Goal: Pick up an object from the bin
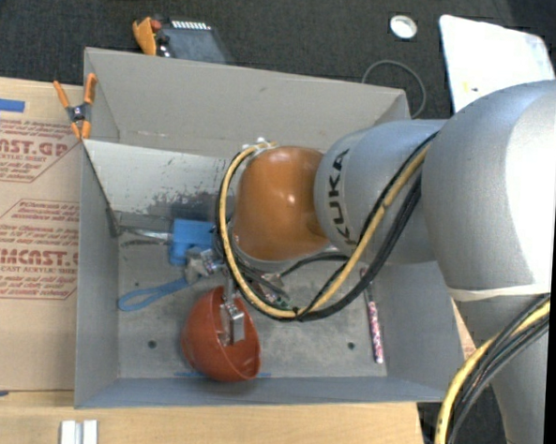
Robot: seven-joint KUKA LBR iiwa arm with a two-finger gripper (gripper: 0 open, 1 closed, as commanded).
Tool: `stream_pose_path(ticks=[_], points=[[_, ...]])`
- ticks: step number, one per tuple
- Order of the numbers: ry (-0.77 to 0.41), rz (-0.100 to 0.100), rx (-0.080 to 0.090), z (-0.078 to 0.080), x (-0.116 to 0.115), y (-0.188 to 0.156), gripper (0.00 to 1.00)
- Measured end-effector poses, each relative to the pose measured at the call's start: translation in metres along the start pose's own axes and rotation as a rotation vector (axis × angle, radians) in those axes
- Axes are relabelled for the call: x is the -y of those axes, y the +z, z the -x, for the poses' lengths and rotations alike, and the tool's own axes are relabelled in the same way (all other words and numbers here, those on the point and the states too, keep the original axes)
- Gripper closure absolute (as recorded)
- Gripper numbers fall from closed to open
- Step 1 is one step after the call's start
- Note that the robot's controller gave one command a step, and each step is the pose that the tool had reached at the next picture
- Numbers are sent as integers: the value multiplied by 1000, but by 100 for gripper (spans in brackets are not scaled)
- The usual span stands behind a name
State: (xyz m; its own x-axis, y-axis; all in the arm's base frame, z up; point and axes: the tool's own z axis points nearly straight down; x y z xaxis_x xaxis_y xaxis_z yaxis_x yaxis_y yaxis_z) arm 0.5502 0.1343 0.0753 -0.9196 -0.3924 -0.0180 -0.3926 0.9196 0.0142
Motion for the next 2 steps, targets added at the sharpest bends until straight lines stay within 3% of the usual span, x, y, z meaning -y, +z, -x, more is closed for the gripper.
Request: stream_pose_path(ticks=[1, 2], points=[[-221, -6, 0, 12, -14, 4, 0], [-271, 0, 3, -28, 20, 3, 0]])
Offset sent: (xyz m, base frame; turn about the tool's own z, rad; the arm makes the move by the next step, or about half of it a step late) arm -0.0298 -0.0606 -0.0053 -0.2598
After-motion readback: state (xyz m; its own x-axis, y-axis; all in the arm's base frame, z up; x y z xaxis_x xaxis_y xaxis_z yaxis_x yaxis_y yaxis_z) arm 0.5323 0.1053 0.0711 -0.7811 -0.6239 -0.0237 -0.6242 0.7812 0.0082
